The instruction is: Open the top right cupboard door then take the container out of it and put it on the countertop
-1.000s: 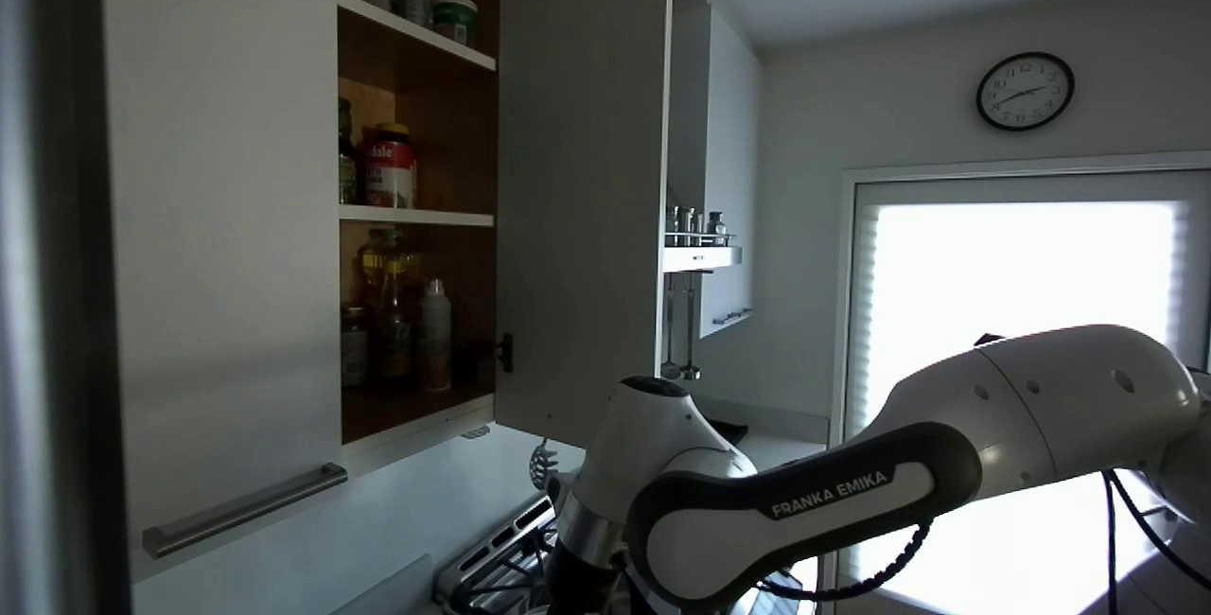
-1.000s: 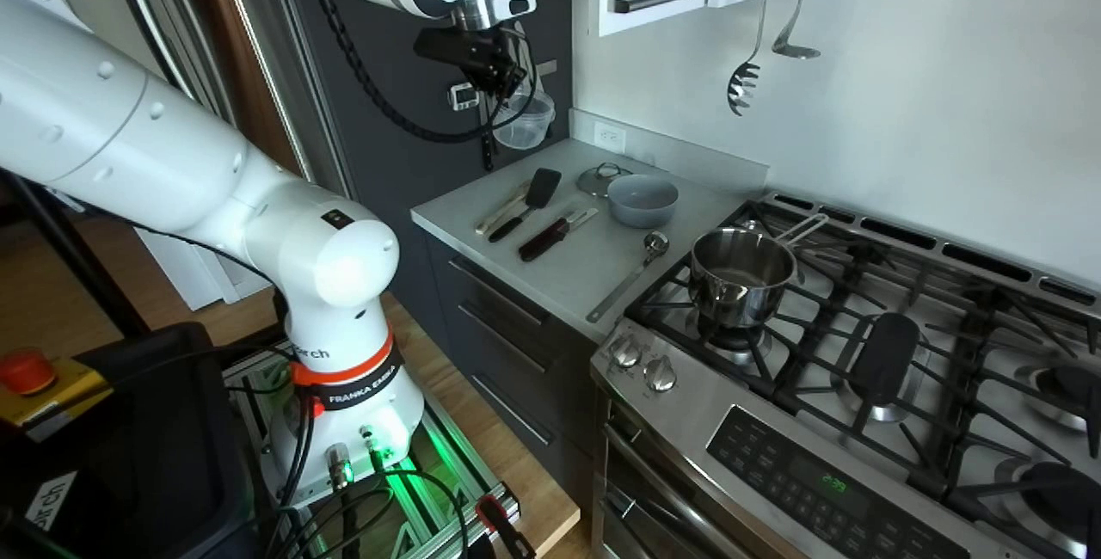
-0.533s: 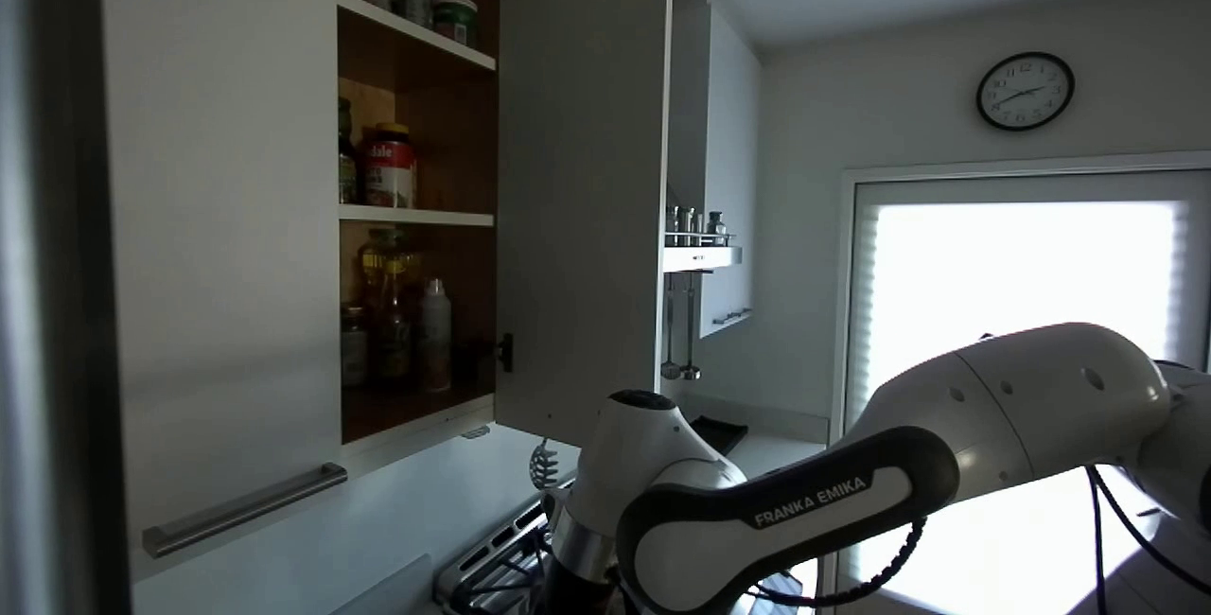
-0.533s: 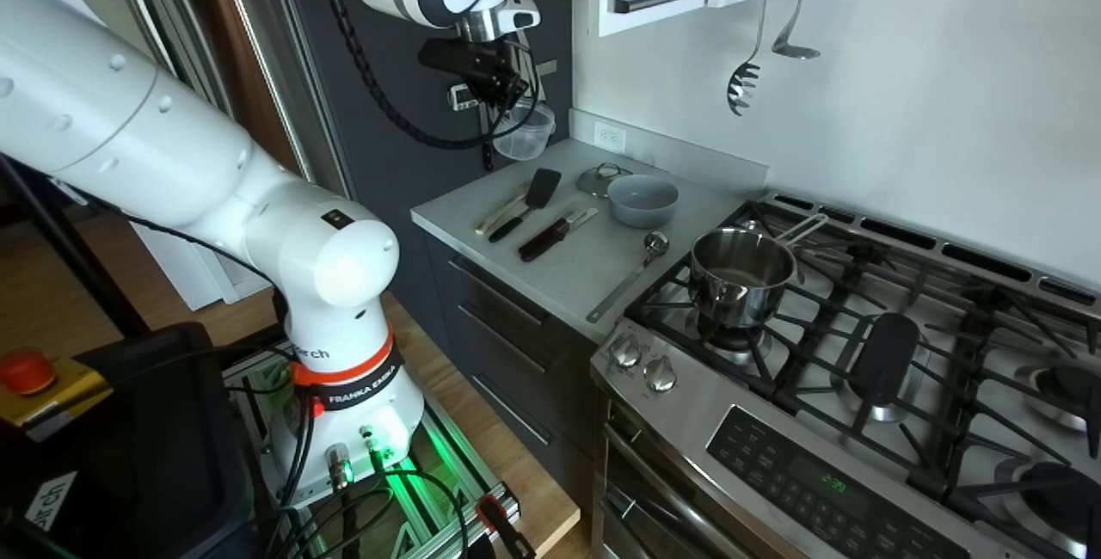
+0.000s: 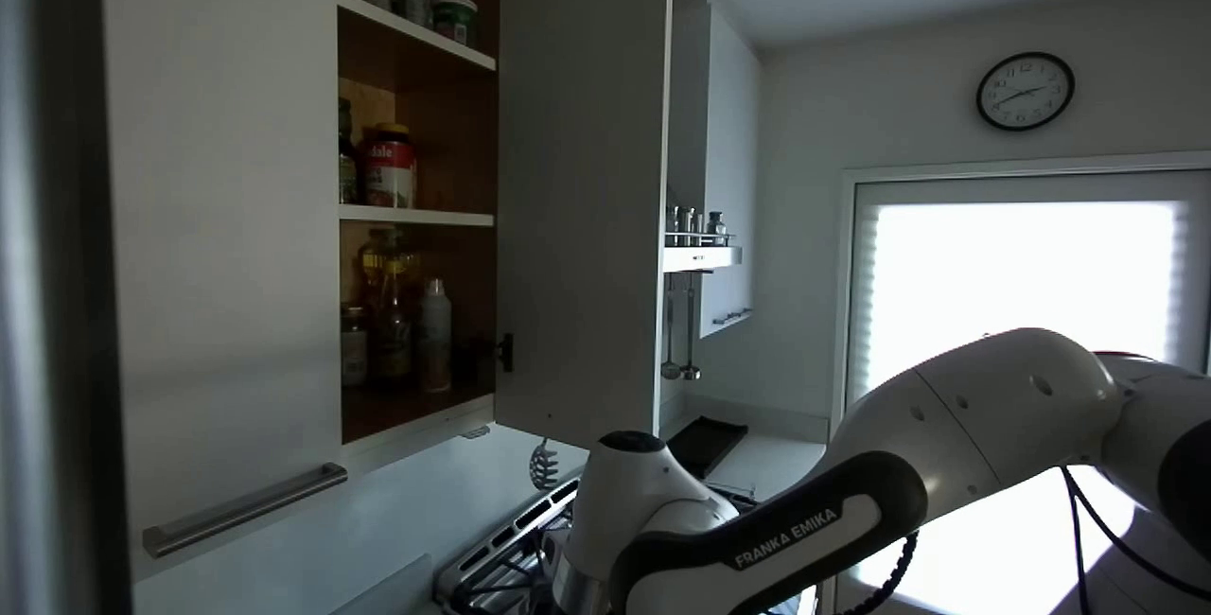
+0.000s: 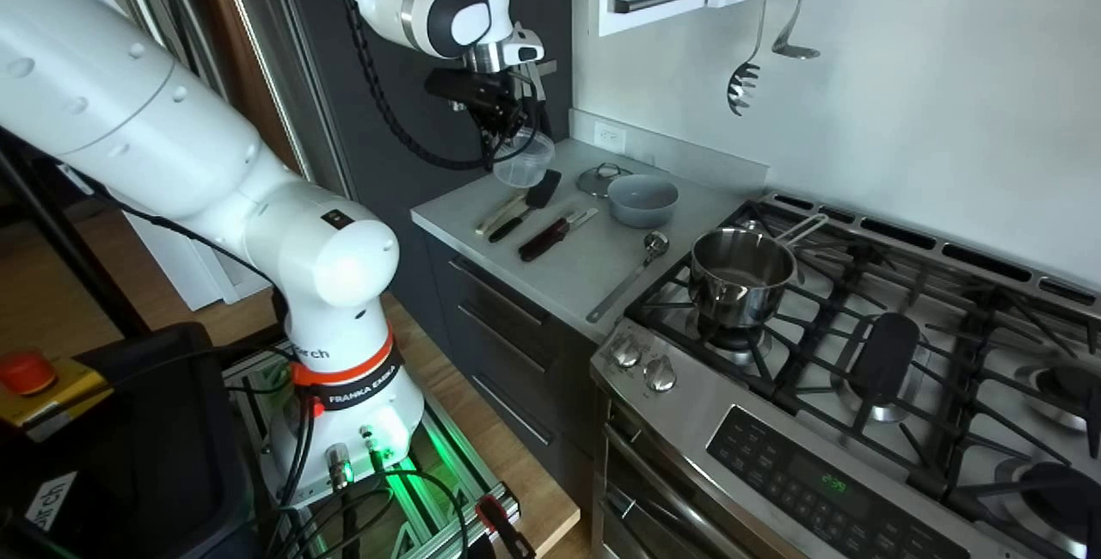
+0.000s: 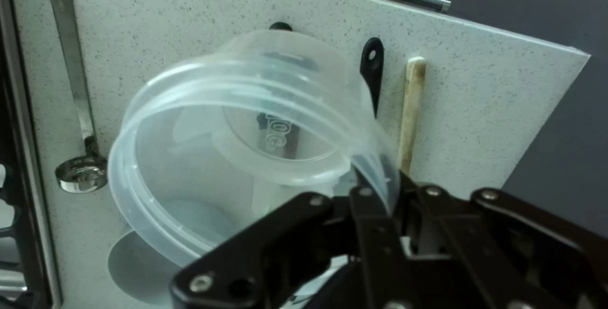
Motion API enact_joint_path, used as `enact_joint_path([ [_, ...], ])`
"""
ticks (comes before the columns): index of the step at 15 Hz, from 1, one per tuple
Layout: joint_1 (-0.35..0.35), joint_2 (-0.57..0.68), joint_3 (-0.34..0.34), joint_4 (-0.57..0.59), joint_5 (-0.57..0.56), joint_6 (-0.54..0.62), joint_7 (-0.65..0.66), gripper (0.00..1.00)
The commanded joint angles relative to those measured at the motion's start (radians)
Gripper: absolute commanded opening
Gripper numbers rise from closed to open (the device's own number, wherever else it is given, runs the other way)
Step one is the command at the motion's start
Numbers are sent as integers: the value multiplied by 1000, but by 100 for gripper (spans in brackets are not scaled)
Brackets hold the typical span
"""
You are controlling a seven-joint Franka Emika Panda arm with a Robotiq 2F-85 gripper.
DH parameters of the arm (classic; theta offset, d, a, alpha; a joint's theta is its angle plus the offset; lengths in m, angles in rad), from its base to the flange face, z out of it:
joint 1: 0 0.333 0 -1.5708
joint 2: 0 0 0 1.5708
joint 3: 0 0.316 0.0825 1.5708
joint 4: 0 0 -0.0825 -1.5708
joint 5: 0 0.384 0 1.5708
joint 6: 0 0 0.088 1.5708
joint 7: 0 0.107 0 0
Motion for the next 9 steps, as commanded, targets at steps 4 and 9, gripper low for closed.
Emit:
enact_joint_path([
  [4,-21,85,-2,-117,-17,217,27,2],
  [9,-65,237,2,-114,-55,396,52,2],
])
